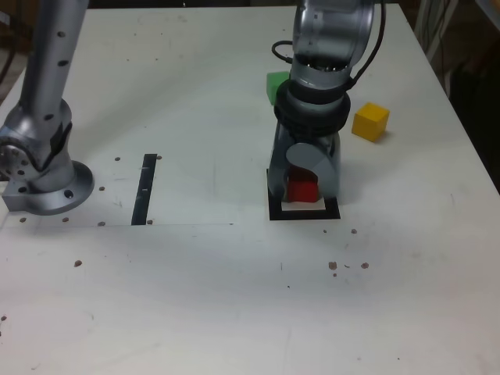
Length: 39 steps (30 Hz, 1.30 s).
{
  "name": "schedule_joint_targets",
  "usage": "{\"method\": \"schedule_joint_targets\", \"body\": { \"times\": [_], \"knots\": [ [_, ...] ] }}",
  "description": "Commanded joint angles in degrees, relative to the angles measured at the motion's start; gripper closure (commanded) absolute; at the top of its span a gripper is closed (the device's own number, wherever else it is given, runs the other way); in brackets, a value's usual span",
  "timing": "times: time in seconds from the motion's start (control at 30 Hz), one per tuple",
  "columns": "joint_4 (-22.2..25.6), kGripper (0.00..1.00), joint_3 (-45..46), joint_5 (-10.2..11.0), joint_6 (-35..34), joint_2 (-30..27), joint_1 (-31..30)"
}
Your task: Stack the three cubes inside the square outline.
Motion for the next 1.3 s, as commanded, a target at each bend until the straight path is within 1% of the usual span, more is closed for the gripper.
{"method": "schedule_joint_targets", "body": {
  "times": [0.0,0.07,0.13,0.23,0.33,0.47,0.6,0.83,0.97,1.1,1.27],
  "knots": [
    [0.14,0.15,0.07,0.19,0.07,0.14,-0.15],
    [0.67,0.05,-0.04,0.63,0.01,-0.5,-0.26],
    [1.78,0.01,-0.4,1.39,-0.08,-1.65,-0.33],
    [4.89,0.0,-1.78,3.32,-0.04,-3.88,-0.34],
    [8.69,0.0,-4.57,5.22,0.97,-4.78,0.16],
    [13.7,0.0,-10.32,6.63,5.08,-4.1,2.14],
    [16.3,0.0,-16.49,7.16,11.44,-2.42,4.91],
    [19.66,0.0,-27.45,6.57,26.39,2.08,11.45],
    [21.18,0.01,-31.9,6.69,32.92,4.86,13.93],
    [21.64,0.01,-34.43,7.0,36.83,8.11,15.19],
    [20.7,0.02,-35.53,7.15,37.97,11.42,15.62]
  ]
}}
